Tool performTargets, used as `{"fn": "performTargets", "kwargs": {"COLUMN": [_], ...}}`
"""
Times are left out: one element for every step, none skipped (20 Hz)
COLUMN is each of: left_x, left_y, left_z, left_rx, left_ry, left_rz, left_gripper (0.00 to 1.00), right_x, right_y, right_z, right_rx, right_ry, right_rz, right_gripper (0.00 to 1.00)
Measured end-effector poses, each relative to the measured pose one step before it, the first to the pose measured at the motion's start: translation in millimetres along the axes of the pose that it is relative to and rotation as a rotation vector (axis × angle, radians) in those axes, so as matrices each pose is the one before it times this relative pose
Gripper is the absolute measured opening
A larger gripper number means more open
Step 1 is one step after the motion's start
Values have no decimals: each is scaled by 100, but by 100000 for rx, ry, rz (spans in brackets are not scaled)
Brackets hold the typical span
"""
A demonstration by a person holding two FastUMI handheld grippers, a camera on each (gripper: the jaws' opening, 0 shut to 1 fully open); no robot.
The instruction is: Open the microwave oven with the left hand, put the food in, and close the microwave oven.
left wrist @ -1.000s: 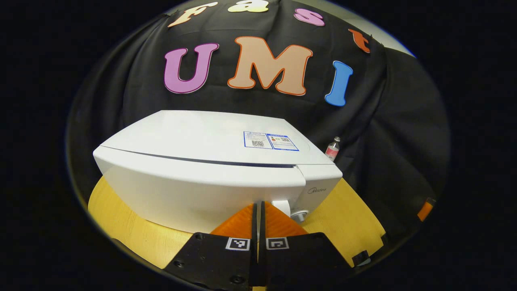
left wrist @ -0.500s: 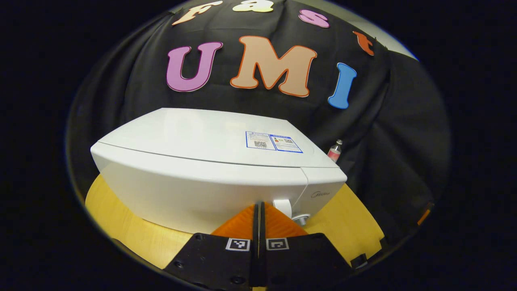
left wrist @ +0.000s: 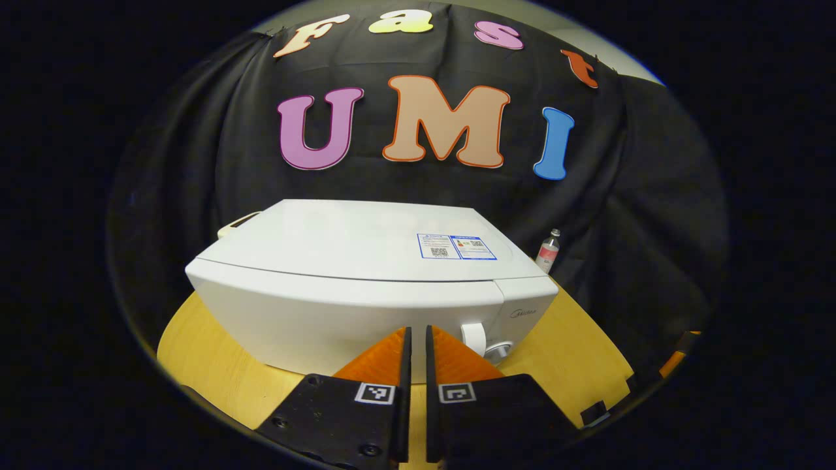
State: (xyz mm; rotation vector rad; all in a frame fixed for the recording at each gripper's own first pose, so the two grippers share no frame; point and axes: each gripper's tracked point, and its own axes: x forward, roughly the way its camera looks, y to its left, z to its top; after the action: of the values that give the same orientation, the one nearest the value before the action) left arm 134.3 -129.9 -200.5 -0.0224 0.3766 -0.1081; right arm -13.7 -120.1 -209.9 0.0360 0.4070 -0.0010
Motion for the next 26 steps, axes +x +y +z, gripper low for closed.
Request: {"fn": "performTargets", "kwargs": {"left_x": [-783,-707,-799,-792,-682,-855,-704,-737,-684,-701,-749,-705,-669,-643,-505,-428,-378,-317,-186,-389,-233,-265,-213,-214,-161,-113], "left_y": [545,590,408,337,205,401,337,131,268,293,360,248,291,249,190,64,388,579,493,453,226,156,15,20,-109,86], "left_z": [-90,-104,-107,-94,17,20,-83,-62,-32,-21,339,385,444,467,472,370,557,629,392,446,308,423,254,322,314,401], "left_rx": [1455,1300,526,77,-191,-117,-225,-290,-11,685,1077,933,618,27,-373,-367,991,1964,2403,1853,461,-827,-1400,-1397,-1006,-628], "left_ry": [389,170,276,-21,-341,-438,116,160,373,65,-826,-961,-1266,-1202,-1386,-1213,-1735,-2233,-1890,-1206,-1350,-842,-541,-636,-873,-1144], "left_rz": [1522,1469,946,457,283,485,118,-16,233,750,403,470,415,578,215,526,1245,2146,1956,1629,1083,345,-103,-269,-903,17], "left_gripper": [19,28,35,35,37,37,43,40,53,58,60,66,60,60,60,66,73,82,98,100,97,97,97,98,97,98], "right_x": [-117,34,29,23,22,46,25,-16,-60,-47,-81,-75,11,11,-98,2,-105,-40,9,-102,-55,-134,16,65,25,41], "right_y": [350,215,178,225,258,218,224,162,294,167,220,199,203,124,74,122,135,122,254,248,169,95,88,49,-102,-243], "right_z": [-36,-114,7,-120,57,-128,1,-11,175,234,322,315,355,359,327,434,552,607,707,567,601,547,469,593,419,282], "right_rx": [101,45,83,50,132,228,199,112,78,151,257,314,111,-104,-440,-486,-232,31,152,188,227,184,-109,-684,-1302,-1586], "right_ry": [272,196,69,232,169,278,401,172,-250,-346,-329,-563,-570,-379,-352,-360,-885,-1203,-1384,-1226,-1062,-1038,-1040,-1271,-920,-631], "right_rz": [840,442,222,433,208,387,39,211,216,415,415,503,568,363,361,267,313,389,600,461,463,415,112,-80,-474,-777], "right_gripper": [92,92,92,92,92,92,92,92,92,100,100,100,100,100,100,100,100,100,100,100,92,92,92,92,92,91]}}
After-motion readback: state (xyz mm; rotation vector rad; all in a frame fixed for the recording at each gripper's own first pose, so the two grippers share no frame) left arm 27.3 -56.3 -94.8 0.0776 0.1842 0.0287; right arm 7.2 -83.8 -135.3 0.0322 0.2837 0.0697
